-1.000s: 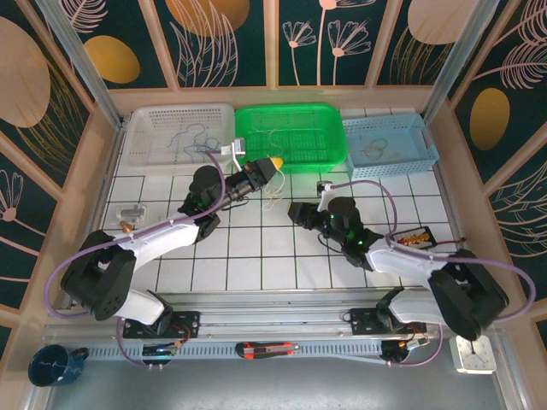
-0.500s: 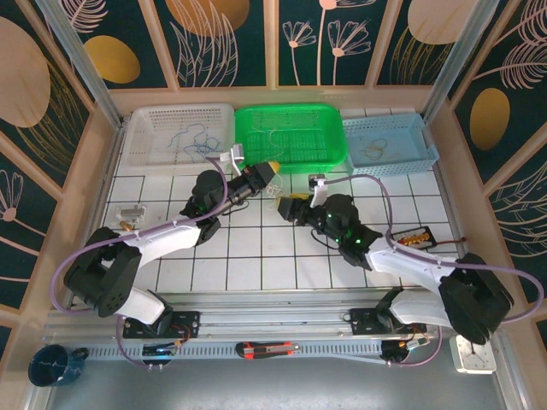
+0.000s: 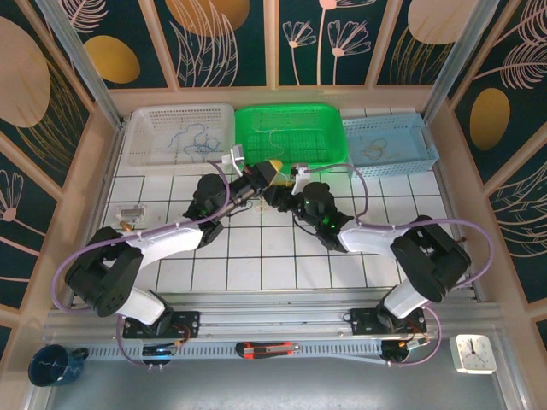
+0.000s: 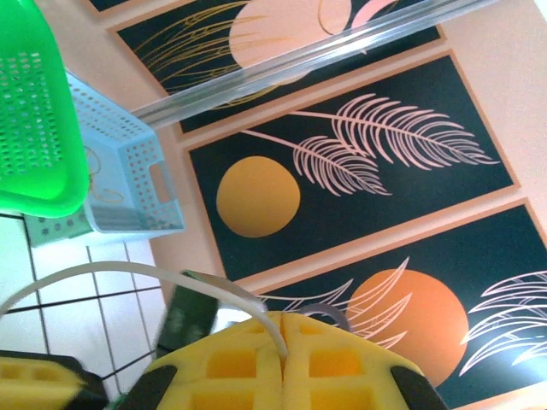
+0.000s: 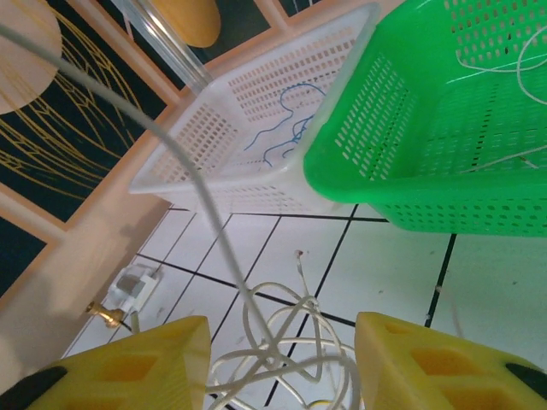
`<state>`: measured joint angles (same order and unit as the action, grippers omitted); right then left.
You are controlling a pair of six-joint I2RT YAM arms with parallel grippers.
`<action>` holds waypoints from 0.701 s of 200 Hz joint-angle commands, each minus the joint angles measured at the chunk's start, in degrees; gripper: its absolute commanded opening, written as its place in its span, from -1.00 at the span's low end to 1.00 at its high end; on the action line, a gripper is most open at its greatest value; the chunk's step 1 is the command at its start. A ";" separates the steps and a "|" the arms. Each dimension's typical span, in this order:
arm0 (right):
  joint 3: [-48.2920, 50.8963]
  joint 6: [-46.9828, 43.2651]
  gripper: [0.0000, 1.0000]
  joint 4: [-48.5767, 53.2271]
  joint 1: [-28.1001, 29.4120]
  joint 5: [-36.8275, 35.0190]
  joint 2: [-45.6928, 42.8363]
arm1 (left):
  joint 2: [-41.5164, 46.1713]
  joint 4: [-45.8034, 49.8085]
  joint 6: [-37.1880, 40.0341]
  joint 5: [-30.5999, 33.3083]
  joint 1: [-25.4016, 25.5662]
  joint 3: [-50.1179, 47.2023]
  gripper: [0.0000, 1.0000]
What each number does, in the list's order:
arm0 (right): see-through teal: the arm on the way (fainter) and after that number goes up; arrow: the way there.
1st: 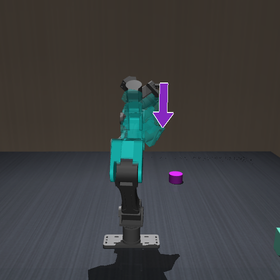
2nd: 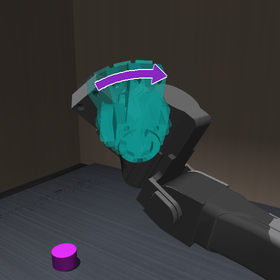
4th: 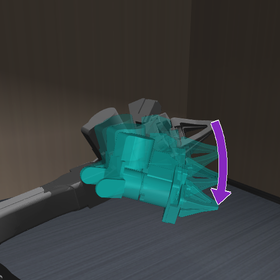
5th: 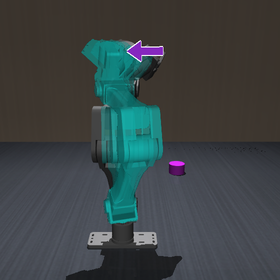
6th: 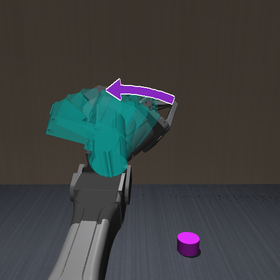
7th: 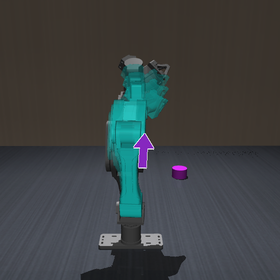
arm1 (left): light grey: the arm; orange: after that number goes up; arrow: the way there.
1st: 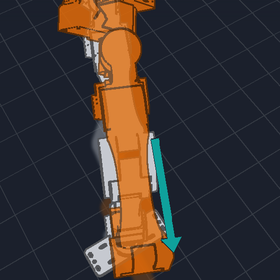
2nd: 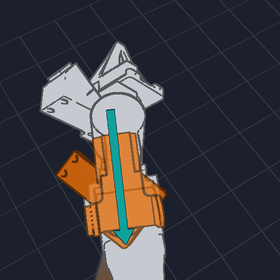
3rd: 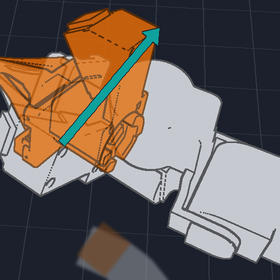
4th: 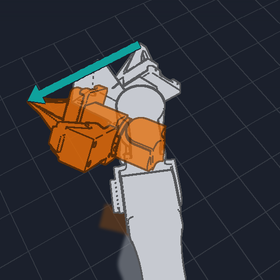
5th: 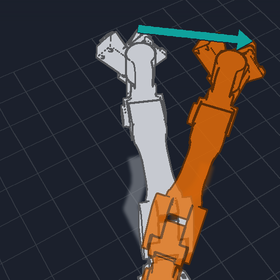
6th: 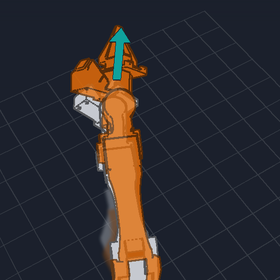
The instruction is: Untangle the cables
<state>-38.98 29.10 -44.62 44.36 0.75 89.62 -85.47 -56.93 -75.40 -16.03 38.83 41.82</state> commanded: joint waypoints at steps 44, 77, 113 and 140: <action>1.70 3.72 -0.72 -10.88 -1.43 -5.47 6.52 | 0.99 -6.01 -6.18 3.67 2.49 0.79 -1.00; 6.38 4.73 -0.85 -11.10 -1.99 -5.48 5.67 | 1.60 -7.61 -7.52 3.37 2.51 1.51 -1.00; 11.91 5.58 -0.84 -11.23 -1.92 -5.40 4.23 | 2.21 -8.03 -7.86 1.91 2.55 4.14 -1.00; 14.64 6.93 -0.77 -11.39 -1.97 -4.48 4.53 | 2.75 -7.52 -7.59 1.53 2.53 6.01 -1.00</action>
<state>-27.70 33.85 -59.48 42.78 -2.79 93.41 -85.45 -57.34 -82.30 -13.96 41.25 42.83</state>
